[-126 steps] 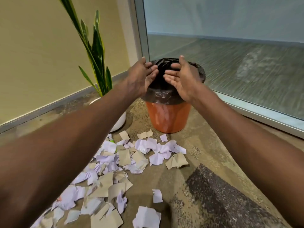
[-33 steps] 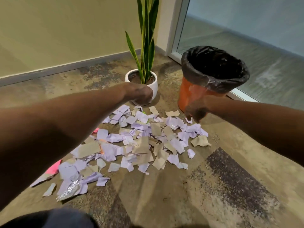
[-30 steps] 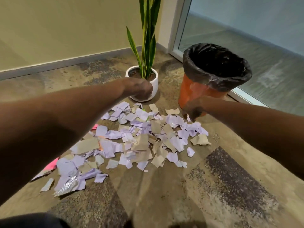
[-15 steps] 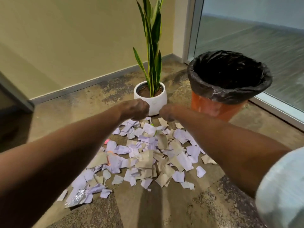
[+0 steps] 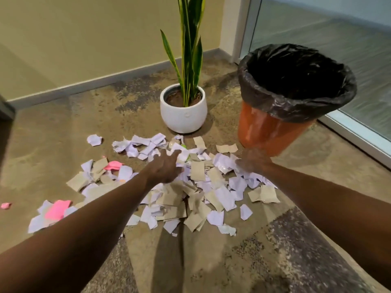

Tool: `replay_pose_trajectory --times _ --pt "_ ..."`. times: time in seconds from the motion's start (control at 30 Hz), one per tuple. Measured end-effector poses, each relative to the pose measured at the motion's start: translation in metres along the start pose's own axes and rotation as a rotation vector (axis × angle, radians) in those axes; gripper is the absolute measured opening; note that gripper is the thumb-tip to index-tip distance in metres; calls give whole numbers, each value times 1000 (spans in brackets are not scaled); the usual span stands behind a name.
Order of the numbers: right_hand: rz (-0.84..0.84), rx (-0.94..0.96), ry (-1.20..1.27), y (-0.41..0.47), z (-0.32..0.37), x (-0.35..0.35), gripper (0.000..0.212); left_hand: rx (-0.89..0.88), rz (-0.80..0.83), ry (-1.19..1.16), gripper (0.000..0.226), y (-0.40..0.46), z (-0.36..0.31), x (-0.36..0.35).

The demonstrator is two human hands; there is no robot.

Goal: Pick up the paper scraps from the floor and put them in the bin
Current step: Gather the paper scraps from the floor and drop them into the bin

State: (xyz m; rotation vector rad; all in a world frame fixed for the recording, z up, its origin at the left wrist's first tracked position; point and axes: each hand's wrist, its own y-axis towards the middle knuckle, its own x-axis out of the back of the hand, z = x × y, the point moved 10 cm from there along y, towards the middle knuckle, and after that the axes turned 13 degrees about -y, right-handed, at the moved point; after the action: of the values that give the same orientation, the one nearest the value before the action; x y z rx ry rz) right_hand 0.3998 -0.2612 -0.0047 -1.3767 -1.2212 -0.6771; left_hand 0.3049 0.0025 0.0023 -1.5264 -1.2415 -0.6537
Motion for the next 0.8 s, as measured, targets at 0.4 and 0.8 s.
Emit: replay_pose_trajectory --times 0.4,0.8 --pt "330 -106 565 -3 3 -65 118 175 187 -454 151 17 43 -57" --pt "55 238 178 -12 121 -41 89 62 37 -123 106 4 28 -66"
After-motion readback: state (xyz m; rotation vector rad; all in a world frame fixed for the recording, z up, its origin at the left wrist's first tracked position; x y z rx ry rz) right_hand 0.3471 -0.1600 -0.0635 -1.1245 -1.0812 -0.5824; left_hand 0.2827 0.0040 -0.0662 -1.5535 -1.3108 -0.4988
